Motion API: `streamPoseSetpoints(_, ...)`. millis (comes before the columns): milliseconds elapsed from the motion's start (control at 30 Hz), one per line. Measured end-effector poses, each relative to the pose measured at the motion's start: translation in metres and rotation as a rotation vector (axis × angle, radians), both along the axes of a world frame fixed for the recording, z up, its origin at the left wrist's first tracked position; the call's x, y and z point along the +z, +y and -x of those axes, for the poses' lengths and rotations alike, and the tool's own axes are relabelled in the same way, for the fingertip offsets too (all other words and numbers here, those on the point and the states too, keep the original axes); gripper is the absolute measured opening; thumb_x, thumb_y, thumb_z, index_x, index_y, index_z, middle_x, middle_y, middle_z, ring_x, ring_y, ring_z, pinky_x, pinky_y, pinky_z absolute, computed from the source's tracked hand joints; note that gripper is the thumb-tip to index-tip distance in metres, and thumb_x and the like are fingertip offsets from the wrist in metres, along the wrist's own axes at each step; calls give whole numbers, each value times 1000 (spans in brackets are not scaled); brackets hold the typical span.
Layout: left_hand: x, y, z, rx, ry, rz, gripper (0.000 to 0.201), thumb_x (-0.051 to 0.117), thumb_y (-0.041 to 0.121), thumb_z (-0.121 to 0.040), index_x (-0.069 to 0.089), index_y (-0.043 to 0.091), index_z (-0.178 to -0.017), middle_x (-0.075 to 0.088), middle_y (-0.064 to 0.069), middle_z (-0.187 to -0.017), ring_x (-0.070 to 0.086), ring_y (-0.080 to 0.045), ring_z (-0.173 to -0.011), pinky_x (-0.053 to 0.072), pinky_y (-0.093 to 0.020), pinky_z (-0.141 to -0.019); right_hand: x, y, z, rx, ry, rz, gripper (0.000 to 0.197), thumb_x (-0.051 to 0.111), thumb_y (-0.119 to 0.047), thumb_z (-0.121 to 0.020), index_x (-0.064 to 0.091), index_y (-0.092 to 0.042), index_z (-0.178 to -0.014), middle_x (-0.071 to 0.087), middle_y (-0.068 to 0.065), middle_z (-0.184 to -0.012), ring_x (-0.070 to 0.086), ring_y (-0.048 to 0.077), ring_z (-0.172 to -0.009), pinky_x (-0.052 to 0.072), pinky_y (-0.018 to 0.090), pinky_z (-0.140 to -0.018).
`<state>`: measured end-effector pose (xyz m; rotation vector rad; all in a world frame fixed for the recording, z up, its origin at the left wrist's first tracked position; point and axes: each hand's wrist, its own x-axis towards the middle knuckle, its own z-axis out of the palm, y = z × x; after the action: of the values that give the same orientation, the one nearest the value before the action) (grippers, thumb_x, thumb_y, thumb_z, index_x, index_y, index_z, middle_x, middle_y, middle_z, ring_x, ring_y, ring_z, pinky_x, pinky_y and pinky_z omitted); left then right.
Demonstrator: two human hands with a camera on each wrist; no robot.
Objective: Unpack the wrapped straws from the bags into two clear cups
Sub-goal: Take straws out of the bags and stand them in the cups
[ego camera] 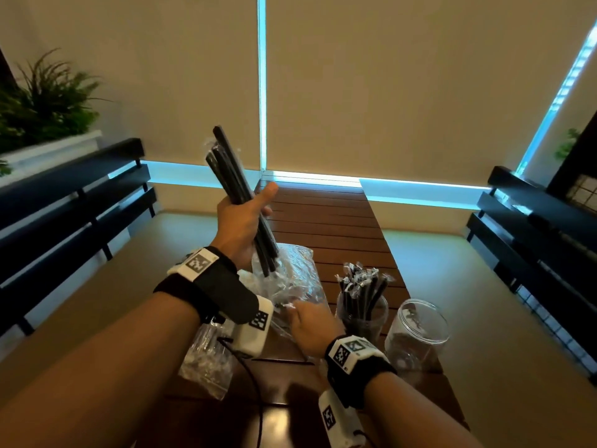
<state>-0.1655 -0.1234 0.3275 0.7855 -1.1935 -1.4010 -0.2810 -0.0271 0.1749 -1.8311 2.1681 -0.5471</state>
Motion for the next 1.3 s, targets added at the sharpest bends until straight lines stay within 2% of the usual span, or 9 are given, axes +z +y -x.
streamPoseSetpoints(133, 4, -10, -2, 61, -24, 61, 24, 78, 22, -82, 53, 22, -80, 55, 4, -74, 58, -16, -73, 51, -33, -77, -30, 5, 6, -180, 56, -242, 36, 47, -26, -92, 54, -9, -123, 61, 16, -122, 61, 33, -110, 51, 37, -89)
streamPoseSetpoints(267, -20, -7, -2, 59, -121, 64, 19, 75, 22, -85, 56, 21, -83, 56, 5, -72, 58, -13, -72, 50, -32, -76, -30, 7, 3, -196, -119, -276, 91, 68, -25, -74, 18, -16, -150, 38, 12, -144, 39, 31, -133, 41, 41, -107)
streamPoseSetpoints(433, -40, -2, -2, -16, -198, 42, 26, 78, 21, -82, 54, 17, -71, 54, -2, -68, 58, -18, -71, 52, -45, -80, 16, -2, -13, -69, -227, 224, 85, 70, -55, -68, 32, -24, -138, 41, -2, -131, 43, 15, -120, 42, 32, -99)
streamPoseSetpoints(633, -12, 10, 2, -222, -103, 178, 29, 76, 14, -83, 49, 17, -72, 47, -2, -68, 53, -14, -67, 48, -29, -71, 51, -5, -23, 29, -972, -28, 47, 67, -8, -80, 45, -18, -120, 59, 5, -92, 59, 14, -77, 50, 25, -65)
streamPoseSetpoints(767, -21, 19, 2, -263, -223, 292, 32, 79, 18, -79, 47, 13, -74, 45, 1, -68, 49, -15, -69, 45, -30, -70, 66, -8, -26, 38, -1182, 14, 21, 55, 13, -75, 58, -5, -85, 58, 16, -81, 55, 23, -73, 49, 31, -67)
streamPoseSetpoints(900, -36, 25, 6, -235, -219, 247, 36, 74, 11, -83, 42, 16, -66, 40, 6, -60, 45, -14, -64, 46, -34, -72, 70, -12, -20, 66, -945, -4, 25, 59, 4, -76, 59, 3, -101, 60, 16, -85, 57, 28, -77, 49, 40, -72)
streamPoseSetpoints(1000, -35, 20, 5, -185, -272, 276, 37, 73, 9, -83, 42, 15, -64, 40, 5, -59, 44, -15, -62, 47, -34, -69, 71, -5, -6, 49, -762, -104, 53, 57, 1, -80, 47, -14, -130, 61, 13, -116, 65, 22, -89, 57, 35, -81)
streamPoseSetpoints(1200, -56, 18, -3, -136, -694, 394, 41, 78, 13, -78, 40, 16, -62, 43, 5, -60, 39, -12, -54, 34, -25, -56, 148, 8, 4, -188, -686, 807, 35, 42, -32, -96, 58, -26, -126, 58, -10, -126, 52, 0, -114, 41, 19, -93)
streamPoseSetpoints(1300, -66, 25, 1, -152, -809, 497, 40, 79, 13, -76, 42, 19, -63, 45, 7, -60, 38, -5, -51, 31, -18, -54, 192, 9, 1, -69, -421, 904, 43, 30, -40, -100, 60, -25, -125, 61, -6, -126, 53, 3, -115, 38, 13, -95)
